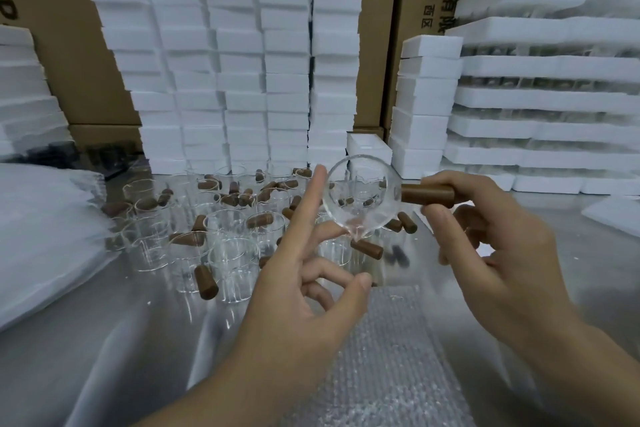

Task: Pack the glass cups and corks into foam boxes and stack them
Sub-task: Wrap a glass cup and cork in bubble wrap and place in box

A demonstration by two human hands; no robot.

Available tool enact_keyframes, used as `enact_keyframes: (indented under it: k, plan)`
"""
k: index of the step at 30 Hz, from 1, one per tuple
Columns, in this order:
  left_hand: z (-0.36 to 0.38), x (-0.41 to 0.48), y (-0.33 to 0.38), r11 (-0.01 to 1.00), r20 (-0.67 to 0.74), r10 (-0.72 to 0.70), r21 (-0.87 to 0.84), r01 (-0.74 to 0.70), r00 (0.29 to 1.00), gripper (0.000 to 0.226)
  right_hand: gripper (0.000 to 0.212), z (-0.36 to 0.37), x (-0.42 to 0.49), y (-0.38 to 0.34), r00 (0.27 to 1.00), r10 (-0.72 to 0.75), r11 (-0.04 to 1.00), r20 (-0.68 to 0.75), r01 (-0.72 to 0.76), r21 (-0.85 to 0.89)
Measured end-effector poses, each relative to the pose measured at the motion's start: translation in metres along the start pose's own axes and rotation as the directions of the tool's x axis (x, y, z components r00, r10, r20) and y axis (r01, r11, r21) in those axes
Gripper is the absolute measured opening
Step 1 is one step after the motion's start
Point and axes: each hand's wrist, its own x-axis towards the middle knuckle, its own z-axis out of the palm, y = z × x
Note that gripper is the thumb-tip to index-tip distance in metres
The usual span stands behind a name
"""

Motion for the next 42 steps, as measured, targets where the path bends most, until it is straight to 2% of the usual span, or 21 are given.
enact_keyframes:
  k: [7, 13, 19, 23, 26, 28, 31, 36, 39, 42]
  plan:
    - [-0.001, -0.01, 0.013, 0.998, 0.105, 0.048, 0.036, -0.052, 0.993, 0.11, 0.027, -0.002, 0.0, 0.0, 1.0, 0.03, 0.998, 0.001, -0.03, 0.062]
    - [-0.004, -0.004, 0.014, 0.999, 0.218, 0.022, -0.052, -0.011, 0.976, 0.116, 0.024, -0.002, 0.0, 0.0, 0.999, 0.044, 0.997, 0.008, -0.044, 0.068]
    - [-0.007, -0.003, 0.011, 0.99, 0.265, 0.005, -0.14, 0.033, 0.964, 0.113, 0.023, 0.0, -0.003, 0.0, 0.998, 0.068, 0.995, 0.01, -0.068, 0.073]
    - [-0.008, -0.004, 0.016, 0.991, 0.288, 0.078, -0.13, -0.041, 0.955, 0.108, 0.021, -0.004, -0.001, -0.003, 1.0, 0.004, 0.999, -0.009, -0.004, 0.054]
    - [-0.009, -0.005, 0.019, 0.986, 0.174, 0.167, -0.009, -0.168, 0.971, 0.099, 0.017, -0.007, 0.002, -0.009, 0.999, 0.044, 0.971, -0.01, -0.04, 0.234]
    - [-0.011, -0.006, 0.018, 0.977, 0.122, 0.192, 0.071, -0.201, 0.974, 0.094, 0.026, -0.008, 0.003, -0.015, 0.992, 0.118, 0.899, 0.045, -0.126, 0.419]
    - [-0.01, -0.008, 0.016, 0.975, 0.182, 0.167, 0.115, -0.19, 0.969, 0.096, 0.036, -0.006, 0.004, -0.019, 0.949, 0.263, 0.773, 0.174, -0.315, 0.551]
    - [-0.012, -0.008, 0.009, 0.984, 0.394, 0.153, -0.142, -0.104, 0.906, 0.11, 0.05, 0.0, 0.002, -0.015, 0.86, 0.421, 0.668, 0.288, -0.509, 0.543]
    - [-0.015, -0.003, 0.008, 0.943, 0.502, 0.179, -0.331, -0.003, 0.846, 0.117, 0.05, 0.002, 0.001, -0.014, 0.839, 0.431, 0.637, 0.331, -0.543, 0.548]
    - [-0.011, 0.0, 0.009, 0.911, 0.528, 0.217, -0.413, 0.025, 0.821, 0.11, 0.05, 0.003, 0.001, -0.014, 0.831, 0.432, 0.619, 0.35, -0.555, 0.555]
